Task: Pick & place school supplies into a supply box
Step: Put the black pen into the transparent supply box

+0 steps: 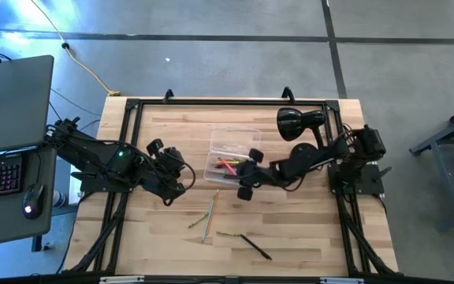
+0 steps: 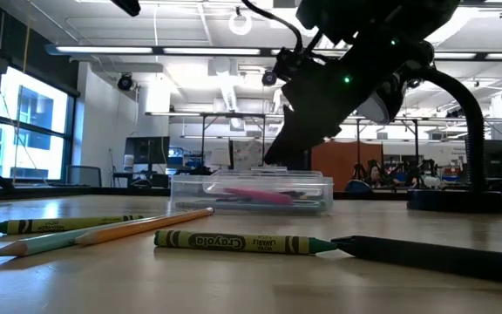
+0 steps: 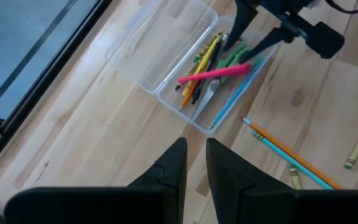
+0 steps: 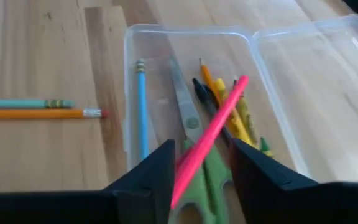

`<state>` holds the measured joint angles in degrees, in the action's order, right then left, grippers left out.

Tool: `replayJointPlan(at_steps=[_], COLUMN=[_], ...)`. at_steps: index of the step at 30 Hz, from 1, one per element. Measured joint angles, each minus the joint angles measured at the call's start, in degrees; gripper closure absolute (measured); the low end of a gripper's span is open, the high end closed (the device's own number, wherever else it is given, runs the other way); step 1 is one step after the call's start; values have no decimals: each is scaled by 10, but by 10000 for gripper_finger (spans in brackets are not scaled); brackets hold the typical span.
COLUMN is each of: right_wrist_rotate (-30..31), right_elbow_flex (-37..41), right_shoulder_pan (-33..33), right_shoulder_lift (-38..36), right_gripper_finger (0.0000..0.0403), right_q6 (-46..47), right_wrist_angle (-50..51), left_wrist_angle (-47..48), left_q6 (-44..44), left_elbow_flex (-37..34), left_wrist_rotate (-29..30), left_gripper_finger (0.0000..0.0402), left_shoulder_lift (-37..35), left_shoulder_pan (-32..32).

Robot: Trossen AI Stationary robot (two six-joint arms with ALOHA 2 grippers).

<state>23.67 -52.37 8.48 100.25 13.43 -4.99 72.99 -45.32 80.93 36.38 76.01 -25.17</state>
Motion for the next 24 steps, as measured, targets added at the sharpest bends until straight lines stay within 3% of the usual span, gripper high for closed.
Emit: replayJointPlan(at_steps=[11, 20, 24], right_wrist_rotate=[20, 30, 59], right_elbow_flex=[-59, -38, -34], right_shoulder_pan=[96, 242, 322], right_shoulder_lift=[-2, -2, 10], right_gripper_finger=[242, 243, 247], right_q6=[59, 255, 275], right_wrist_angle=[0, 7, 4], left_wrist_angle=[0, 0, 0], left_q6=[0, 0, 0], left_elbow_flex=[0, 0, 0], left_wrist_rotate=[1, 1, 2], left_gripper_finger=[312, 312, 312], left_shoulder_lift=[0, 0, 0], left_shoulder_pan=[0, 0, 0])
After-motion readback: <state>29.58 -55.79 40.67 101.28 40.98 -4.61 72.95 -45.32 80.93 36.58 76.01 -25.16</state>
